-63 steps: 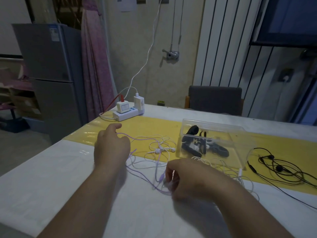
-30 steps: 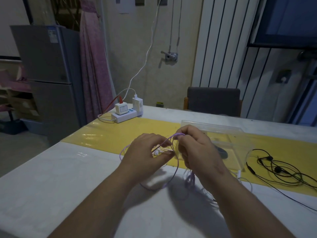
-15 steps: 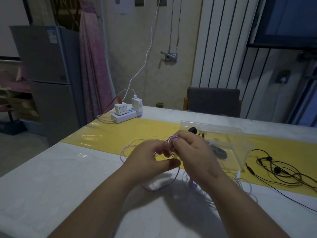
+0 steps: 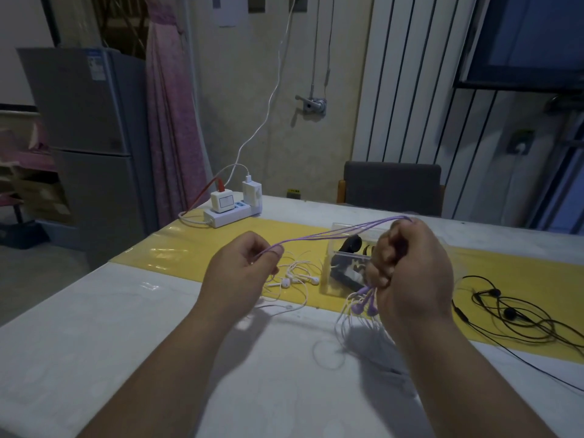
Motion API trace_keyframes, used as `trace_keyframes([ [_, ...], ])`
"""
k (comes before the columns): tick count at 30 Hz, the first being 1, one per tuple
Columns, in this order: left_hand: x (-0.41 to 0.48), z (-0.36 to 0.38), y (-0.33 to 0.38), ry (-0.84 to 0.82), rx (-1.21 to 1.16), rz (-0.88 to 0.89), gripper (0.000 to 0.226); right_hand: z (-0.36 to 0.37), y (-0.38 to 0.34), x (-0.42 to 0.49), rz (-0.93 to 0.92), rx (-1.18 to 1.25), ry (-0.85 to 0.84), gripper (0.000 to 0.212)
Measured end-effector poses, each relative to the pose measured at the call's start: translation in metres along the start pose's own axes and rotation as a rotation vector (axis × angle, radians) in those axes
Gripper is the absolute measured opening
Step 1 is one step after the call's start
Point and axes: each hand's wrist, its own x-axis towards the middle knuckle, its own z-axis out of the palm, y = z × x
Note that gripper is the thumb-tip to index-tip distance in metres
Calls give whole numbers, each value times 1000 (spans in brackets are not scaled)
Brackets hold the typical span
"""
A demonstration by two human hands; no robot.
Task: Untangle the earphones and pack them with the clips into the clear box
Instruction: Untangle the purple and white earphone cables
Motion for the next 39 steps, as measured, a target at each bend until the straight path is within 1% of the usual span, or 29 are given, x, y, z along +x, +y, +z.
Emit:
trace_keyframes([
  [2, -1, -1, -3, 23, 108, 43, 24, 1, 3, 0, 20, -58, -28, 27],
  [4, -2, -2, -4, 1, 204, 118, 26, 4, 8, -4, 21, -227, -76, 28],
  [6, -5, -1, -2, -44, 230, 198, 20, 7, 14, -7, 34, -362, -111, 32],
  [7, -6, 0, 0, -63, 236, 234, 14, 9, 17, -8, 48, -389, -130, 34],
  [8, -8, 1, 2, -77, 250, 266, 9, 10, 18, -9, 61, -395, -148, 37],
  [10, -9, 2, 1, -72, 262, 291, 23, 10, 19, -9, 78, -385, -163, 41],
  [11, -8, 2, 0, -52, 253, 295, 26, 10, 19, -8, 80, -378, -158, 40],
  [15, -1, 1, -6, 75, 283, 376, 19, 4, 17, -3, 8, -299, -85, 36],
  [17, 0, -1, -7, 170, 277, 346, 16, 0, 13, 1, -10, -218, 7, 36],
  [19, 0, -6, -6, 229, 264, 256, 15, -5, 8, 4, -2, -126, 111, 36],
  [21, 1, -11, -6, 261, 326, 149, 22, -8, 4, 5, -4, -88, 177, 34],
  [22, 2, -13, -6, 260, 370, 92, 28, -8, 4, 6, 8, -99, 184, 34],
  [23, 3, -15, -6, 240, 388, 35, 33, -8, 7, 7, 29, -126, 173, 34],
  [24, 3, -15, -5, 199, 358, -4, 33, -7, 9, 7, 53, -165, 148, 34],
  [27, 3, -11, -1, 62, 88, -33, 22, -1, 20, 4, 83, -271, 7, 31],
  [29, 1, -9, 4, 11, -37, -54, 25, 4, 22, 0, 93, -307, -64, 32],
  [30, 0, -7, 4, -11, -42, -51, 28, 6, 22, -2, 101, -314, -74, 34],
  [34, 2, -5, -5, -79, 138, 49, 26, 4, 16, -2, 57, -299, -35, 36],
  [37, 5, -3, -16, -90, 269, 217, 26, -1, 14, 3, 35, -254, 43, 37],
  [39, 8, -3, -21, -79, 375, 322, 28, -4, 16, 5, 42, -279, 39, 37],
])
